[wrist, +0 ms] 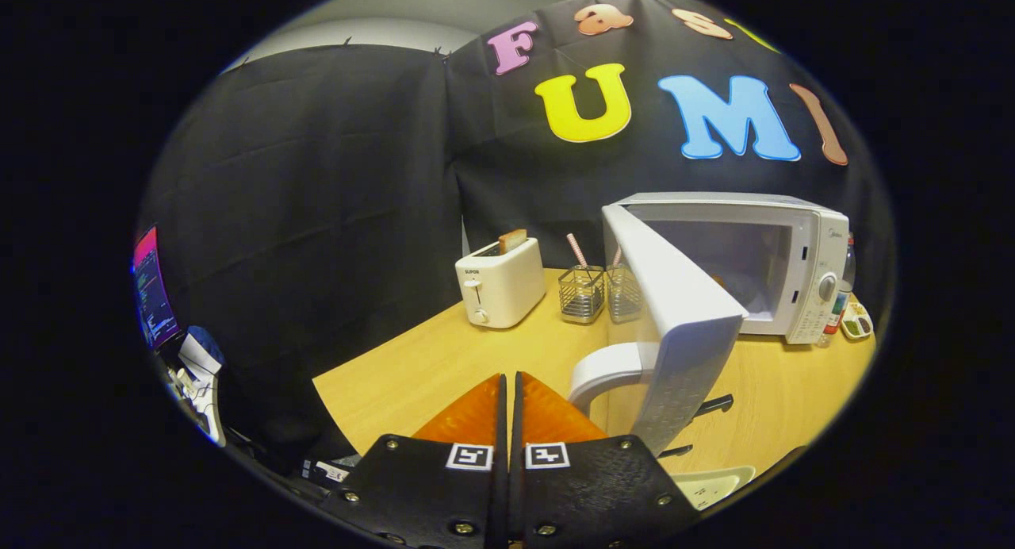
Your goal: Open the microwave, put the food inside, and close the microwave door.
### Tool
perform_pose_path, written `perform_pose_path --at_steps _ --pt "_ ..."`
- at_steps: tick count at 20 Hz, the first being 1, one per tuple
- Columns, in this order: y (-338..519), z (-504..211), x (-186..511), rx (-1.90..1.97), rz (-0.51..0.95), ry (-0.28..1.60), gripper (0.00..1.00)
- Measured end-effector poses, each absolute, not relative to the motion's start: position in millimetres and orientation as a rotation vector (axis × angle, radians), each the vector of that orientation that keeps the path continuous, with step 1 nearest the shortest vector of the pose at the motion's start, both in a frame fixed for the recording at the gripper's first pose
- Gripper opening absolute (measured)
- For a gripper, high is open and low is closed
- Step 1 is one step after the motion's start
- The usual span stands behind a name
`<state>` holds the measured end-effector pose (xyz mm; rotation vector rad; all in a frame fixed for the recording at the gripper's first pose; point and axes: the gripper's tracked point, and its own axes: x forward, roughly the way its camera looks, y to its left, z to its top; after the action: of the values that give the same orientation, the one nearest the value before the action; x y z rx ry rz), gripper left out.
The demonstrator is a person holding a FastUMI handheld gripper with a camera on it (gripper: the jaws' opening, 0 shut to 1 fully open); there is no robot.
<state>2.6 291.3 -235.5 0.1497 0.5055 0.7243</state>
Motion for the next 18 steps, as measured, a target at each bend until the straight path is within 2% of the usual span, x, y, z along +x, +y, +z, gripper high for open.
perform_pose_path --at_steps 18 --pt "168.8 -272.5 104.2 0.163 0.491 0.537 0.01"
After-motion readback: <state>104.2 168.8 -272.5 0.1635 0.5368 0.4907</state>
